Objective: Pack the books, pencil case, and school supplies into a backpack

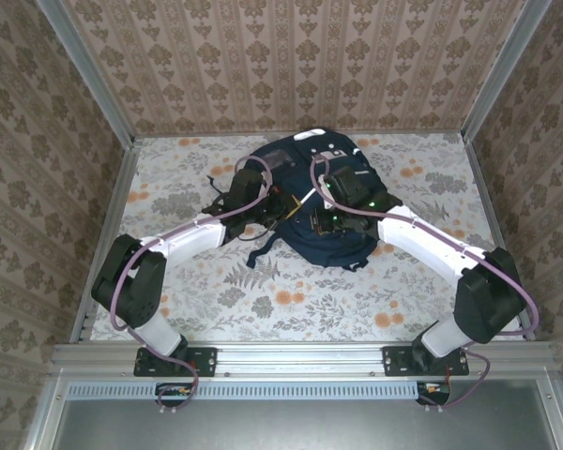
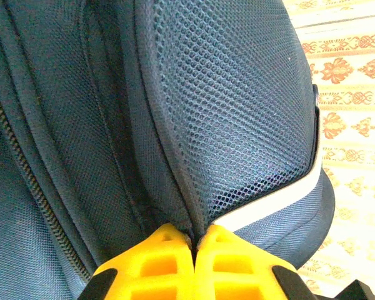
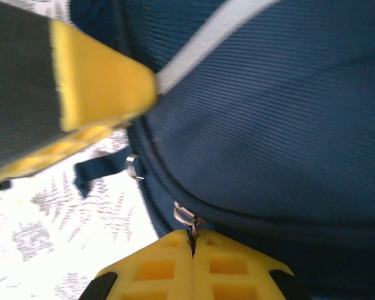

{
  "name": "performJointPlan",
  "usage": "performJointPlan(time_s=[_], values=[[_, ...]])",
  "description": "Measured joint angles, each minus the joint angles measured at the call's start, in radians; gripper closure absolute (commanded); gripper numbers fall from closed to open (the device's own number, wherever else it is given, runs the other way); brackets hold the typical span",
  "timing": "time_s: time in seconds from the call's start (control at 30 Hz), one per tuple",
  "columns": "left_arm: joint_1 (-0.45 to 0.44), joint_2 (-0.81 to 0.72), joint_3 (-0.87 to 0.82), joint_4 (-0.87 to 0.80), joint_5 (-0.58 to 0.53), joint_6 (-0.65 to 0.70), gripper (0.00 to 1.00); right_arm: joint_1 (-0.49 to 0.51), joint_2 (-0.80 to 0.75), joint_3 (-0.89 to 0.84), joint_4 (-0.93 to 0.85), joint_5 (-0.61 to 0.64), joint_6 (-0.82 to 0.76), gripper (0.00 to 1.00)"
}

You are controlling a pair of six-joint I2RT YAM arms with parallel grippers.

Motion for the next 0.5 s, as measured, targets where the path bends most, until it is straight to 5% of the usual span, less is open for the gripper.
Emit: performJointPlan(time_s=[0.5], values=[[0.027, 0.0, 0.002, -0.027, 0.058, 0.11, 1.0, -0.097, -0.031, 0.012, -0.077, 0.138, -0.106, 1.0]])
